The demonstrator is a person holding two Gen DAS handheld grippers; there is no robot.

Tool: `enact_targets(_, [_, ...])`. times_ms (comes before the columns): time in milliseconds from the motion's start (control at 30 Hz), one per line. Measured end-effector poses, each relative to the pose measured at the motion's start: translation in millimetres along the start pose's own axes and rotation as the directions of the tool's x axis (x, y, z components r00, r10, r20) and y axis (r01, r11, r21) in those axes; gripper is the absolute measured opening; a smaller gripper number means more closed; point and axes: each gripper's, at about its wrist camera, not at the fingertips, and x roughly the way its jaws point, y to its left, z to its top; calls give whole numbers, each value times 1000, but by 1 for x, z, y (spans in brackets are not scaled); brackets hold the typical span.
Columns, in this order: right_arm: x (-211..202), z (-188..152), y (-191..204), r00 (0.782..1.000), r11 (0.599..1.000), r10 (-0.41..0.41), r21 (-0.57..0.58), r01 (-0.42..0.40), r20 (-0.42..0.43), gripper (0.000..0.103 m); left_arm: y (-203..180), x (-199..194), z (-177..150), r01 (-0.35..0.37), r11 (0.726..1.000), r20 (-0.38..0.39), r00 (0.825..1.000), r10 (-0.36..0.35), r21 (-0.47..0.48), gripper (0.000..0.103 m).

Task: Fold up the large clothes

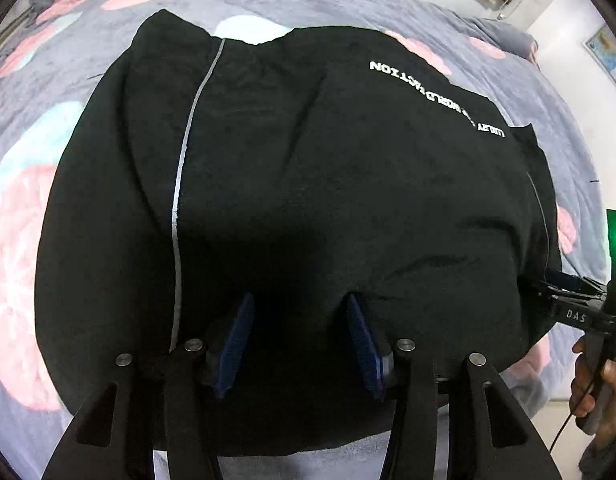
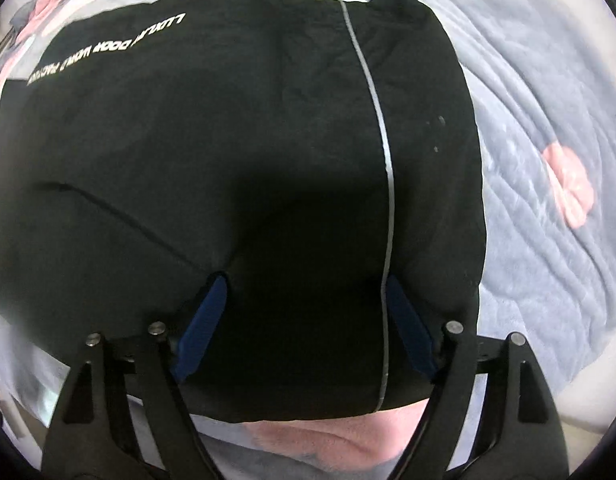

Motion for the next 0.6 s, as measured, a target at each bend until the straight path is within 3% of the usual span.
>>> enact_targets(167, [-22, 4, -7, 1000, 999, 20, 30, -20, -6, 79, -8, -27, 0, -60, 997, 5, 998, 60, 58, 52])
enact_targets(333, [-75, 6, -18, 995, 991, 87, 102, -92, 54, 79, -24, -90, 4, -73, 995, 100, 993, 66, 70, 52])
enact_targets(433, [-111, 7, -13, 996, 992, 46, 116, -55, 79, 79, -40, -131, 8, -156, 986, 160, 976, 145, 56, 52])
enact_targets(600, [-158, -3, 12, 988, 993, 20, 108, -37, 155, 79, -63, -190, 8, -107, 994, 232, 968, 99, 24, 52])
